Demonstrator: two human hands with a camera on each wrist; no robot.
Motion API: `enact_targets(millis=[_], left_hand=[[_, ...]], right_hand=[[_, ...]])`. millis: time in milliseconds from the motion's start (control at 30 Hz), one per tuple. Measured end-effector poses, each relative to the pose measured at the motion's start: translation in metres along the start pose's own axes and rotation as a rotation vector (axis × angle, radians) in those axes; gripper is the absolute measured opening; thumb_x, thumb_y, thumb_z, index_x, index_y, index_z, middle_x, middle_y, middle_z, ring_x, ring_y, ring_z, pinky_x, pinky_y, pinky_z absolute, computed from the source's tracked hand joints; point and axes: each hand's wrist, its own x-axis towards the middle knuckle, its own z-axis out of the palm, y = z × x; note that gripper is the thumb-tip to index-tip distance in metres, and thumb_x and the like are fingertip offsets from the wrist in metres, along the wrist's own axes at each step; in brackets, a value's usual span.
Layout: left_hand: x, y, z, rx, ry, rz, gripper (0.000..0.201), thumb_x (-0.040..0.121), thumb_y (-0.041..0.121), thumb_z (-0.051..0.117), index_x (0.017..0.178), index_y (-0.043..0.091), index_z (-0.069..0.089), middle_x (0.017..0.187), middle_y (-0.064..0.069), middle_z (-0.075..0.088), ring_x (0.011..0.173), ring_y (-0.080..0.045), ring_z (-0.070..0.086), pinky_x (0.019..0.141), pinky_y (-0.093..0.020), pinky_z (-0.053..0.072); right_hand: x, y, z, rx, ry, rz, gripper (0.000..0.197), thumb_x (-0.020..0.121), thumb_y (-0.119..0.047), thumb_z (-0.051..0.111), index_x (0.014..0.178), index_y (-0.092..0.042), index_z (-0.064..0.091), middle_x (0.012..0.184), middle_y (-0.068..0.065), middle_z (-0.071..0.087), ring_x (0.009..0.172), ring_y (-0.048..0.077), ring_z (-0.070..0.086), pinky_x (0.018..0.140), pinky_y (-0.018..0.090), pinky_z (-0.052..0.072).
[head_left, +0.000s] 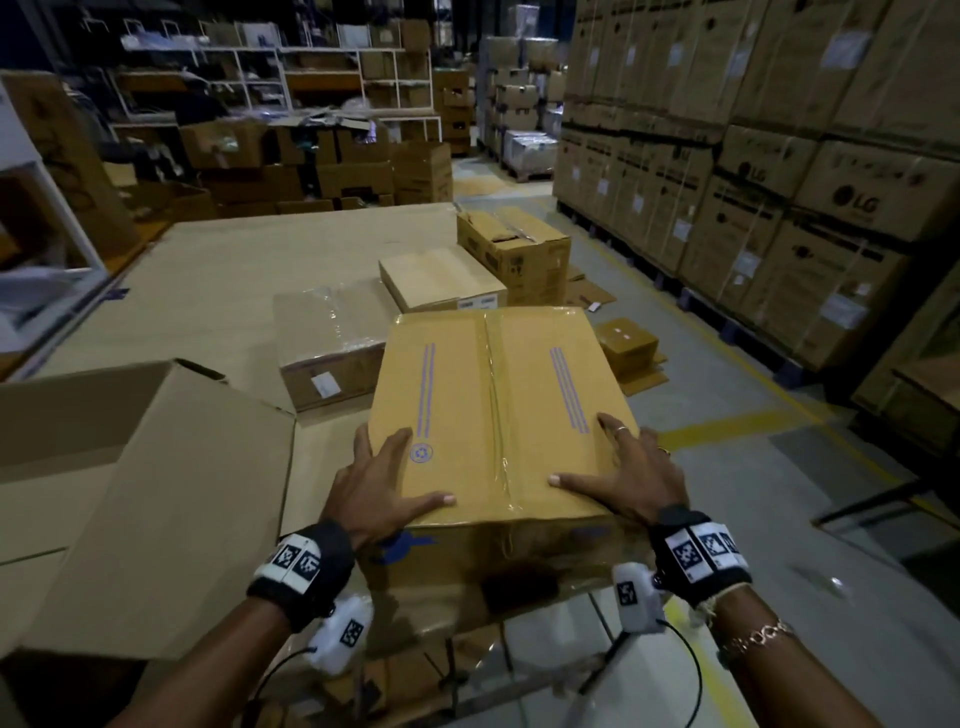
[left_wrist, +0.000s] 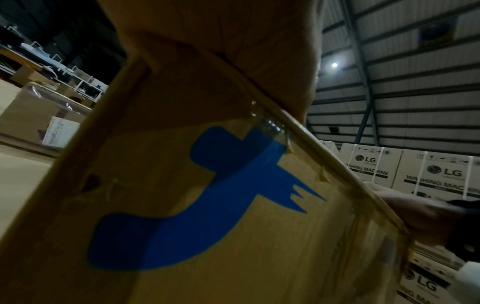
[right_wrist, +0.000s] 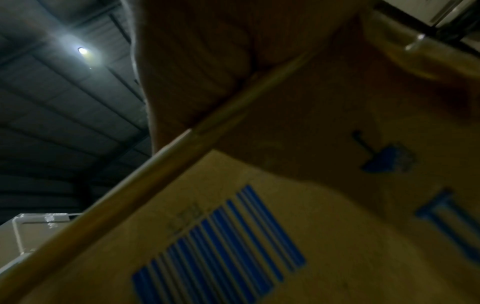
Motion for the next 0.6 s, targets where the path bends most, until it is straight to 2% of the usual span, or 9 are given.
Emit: enact_targets(millis=[100,200,333,467,600], left_hand=[[-0.015,-0.004,0.003,-0.020,0.096,0.079,0.124,0.046,0.100,0.060,0.152,0.042,0.028,0.154,-0.007,0.020,0.127,-0.035,0.051,0.105,-0.049,0.048],[-0.025,-0.004,0.002,-0.054,0.176,0.105,0.129,0.043,0.096,0.068,0.154,0.043,0.027,0.163,-0.012,0.008,0.136,-0.039,0.045,0.106,-0.051,0.046],[-0.031,-0.007,0.002,-0.077,0.233,0.159,0.146,0.039,0.084,0.082,0.159,0.042,0.011,0.166,-0.010,-0.008,0.143,-0.043,0.035,0.101,-0.057,0.049],[-0.047,-0.015,0.010,-0.085,0.256,0.178,0.155,0.038,0.080,0.085,0.160,0.041,-0.002,0.165,-0.011,-0.010,0.144,-0.047,0.032,0.095,-0.059,0.053],[-0.068,-0.013,0.026,-0.057,0.274,0.148,0.153,0.040,0.068,0.092,0.159,0.044,0.000,0.163,-0.017,-0.013,0.147,-0.048,0.023,0.106,-0.060,0.045]], right_hand=[[-0.014,0.005,0.003,0.055,0.093,-0.053,0.128,0.039,-0.098,0.062,0.149,-0.048,0.022,0.139,0.008,0.038,0.127,0.035,0.048,0.098,0.051,0.045],[-0.022,0.007,0.008,0.117,0.177,-0.106,0.124,0.044,-0.089,0.072,0.149,-0.053,0.018,0.142,0.008,0.032,0.130,0.036,0.043,0.099,0.055,0.046],[-0.029,0.013,0.024,0.245,0.260,-0.207,0.130,0.045,-0.075,0.084,0.153,-0.052,0.015,0.150,0.006,0.021,0.135,0.038,0.038,0.098,0.057,0.049],[-0.045,0.024,0.041,0.287,0.300,-0.265,0.135,0.049,-0.065,0.090,0.155,-0.049,0.008,0.161,0.005,0.007,0.145,0.037,0.024,0.105,0.064,0.041],[-0.060,0.034,0.056,0.345,0.331,-0.285,0.137,0.051,-0.065,0.089,0.157,-0.047,0.004,0.161,0.009,0.005,0.148,0.038,0.016,0.112,0.065,0.032]])
